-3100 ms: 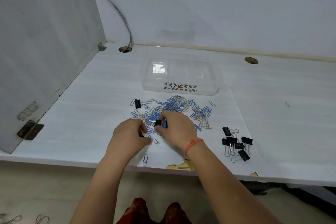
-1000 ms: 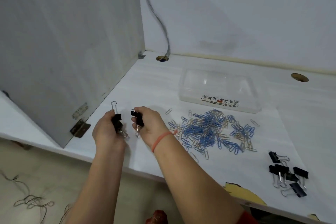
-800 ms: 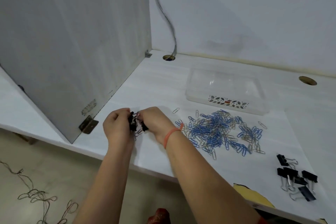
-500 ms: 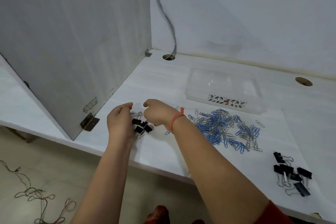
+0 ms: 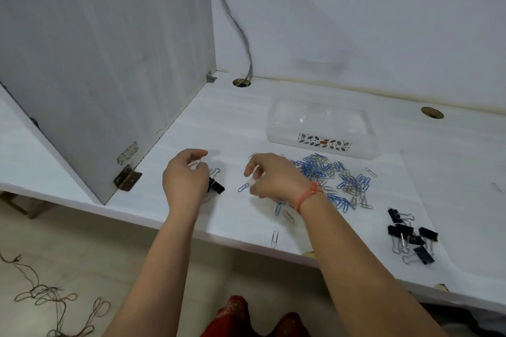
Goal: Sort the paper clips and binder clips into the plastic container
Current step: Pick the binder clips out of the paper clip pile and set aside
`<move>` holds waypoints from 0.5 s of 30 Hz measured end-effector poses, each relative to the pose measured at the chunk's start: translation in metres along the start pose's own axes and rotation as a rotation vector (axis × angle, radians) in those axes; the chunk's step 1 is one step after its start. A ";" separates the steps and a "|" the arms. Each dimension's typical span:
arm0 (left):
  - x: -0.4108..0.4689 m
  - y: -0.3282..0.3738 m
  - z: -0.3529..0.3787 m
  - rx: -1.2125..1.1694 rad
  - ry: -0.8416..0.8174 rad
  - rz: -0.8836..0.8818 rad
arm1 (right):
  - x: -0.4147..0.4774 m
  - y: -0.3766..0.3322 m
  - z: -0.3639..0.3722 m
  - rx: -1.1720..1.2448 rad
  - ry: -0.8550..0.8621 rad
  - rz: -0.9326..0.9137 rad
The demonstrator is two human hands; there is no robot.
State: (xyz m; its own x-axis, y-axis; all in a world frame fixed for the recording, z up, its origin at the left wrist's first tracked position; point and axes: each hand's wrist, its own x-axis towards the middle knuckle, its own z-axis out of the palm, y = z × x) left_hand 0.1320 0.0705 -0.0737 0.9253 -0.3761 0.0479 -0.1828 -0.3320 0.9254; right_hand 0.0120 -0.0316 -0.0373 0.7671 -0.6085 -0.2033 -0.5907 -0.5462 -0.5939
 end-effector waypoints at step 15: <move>-0.081 -0.014 0.031 0.383 -0.243 0.275 | -0.024 0.062 0.026 0.051 0.299 0.089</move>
State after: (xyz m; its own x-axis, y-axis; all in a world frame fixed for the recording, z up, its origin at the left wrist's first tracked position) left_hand 0.0491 0.0788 -0.1017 0.7310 -0.6682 0.1385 -0.5578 -0.4682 0.6853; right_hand -0.0367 -0.0359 -0.0899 0.6011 -0.7988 -0.0227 -0.6327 -0.4583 -0.6242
